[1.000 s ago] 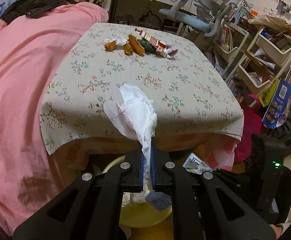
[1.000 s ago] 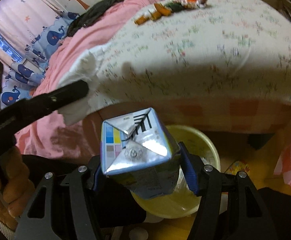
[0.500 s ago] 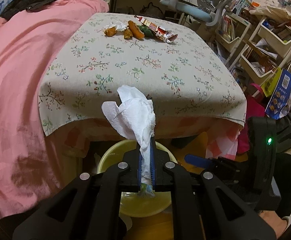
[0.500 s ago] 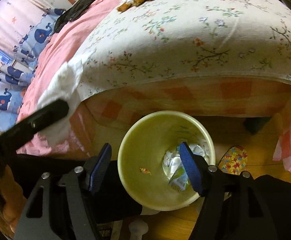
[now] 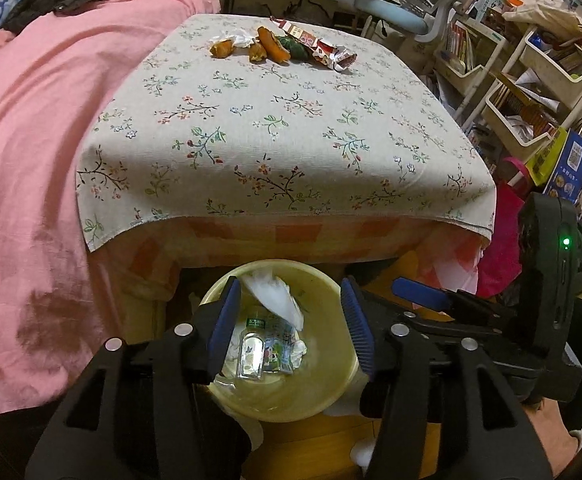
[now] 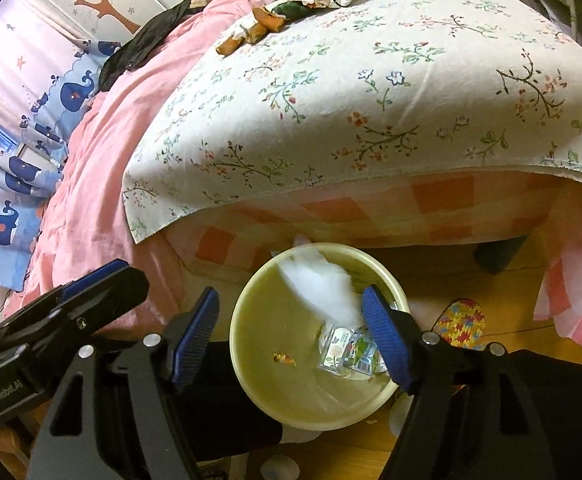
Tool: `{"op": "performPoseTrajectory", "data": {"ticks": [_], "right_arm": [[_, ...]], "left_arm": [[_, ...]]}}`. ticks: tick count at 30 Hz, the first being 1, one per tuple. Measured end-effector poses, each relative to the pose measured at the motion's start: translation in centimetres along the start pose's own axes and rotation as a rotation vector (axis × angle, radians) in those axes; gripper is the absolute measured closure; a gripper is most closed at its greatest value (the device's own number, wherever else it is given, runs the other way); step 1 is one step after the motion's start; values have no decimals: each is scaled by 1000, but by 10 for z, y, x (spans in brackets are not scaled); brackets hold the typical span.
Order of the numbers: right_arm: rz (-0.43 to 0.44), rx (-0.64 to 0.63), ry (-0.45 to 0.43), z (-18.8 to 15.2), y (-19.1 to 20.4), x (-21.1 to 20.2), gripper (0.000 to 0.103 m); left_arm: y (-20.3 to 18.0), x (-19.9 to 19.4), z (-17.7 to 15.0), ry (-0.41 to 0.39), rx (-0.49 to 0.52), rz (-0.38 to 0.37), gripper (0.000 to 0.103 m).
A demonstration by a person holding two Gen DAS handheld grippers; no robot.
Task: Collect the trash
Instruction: 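Drop the carton into the bin with the right gripper while the left gripper releases the tissue, then raise both open grippers from the bin back over the table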
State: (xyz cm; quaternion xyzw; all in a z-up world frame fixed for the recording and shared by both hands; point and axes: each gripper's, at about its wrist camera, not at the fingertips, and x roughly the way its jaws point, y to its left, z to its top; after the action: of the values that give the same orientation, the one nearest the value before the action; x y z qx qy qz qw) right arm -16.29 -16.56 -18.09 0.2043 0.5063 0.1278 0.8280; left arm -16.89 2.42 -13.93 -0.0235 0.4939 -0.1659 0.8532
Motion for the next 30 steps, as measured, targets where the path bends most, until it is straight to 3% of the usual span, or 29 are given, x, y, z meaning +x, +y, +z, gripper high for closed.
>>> {"op": "performPoseTrajectory", "data": {"ticks": [17, 25, 30], "right_arm": [[1, -14, -6, -1, 3, 1, 31], [-12, -41, -43, -1, 7, -7, 31], [-19, -73, -79, 0, 14, -13, 31]], "left_arm": [[6, -7, 4, -55, -36, 13, 47], [6, -20, 6, -147, -26, 92, 34], [8, -27, 9, -182, -22, 119, 33]]}}
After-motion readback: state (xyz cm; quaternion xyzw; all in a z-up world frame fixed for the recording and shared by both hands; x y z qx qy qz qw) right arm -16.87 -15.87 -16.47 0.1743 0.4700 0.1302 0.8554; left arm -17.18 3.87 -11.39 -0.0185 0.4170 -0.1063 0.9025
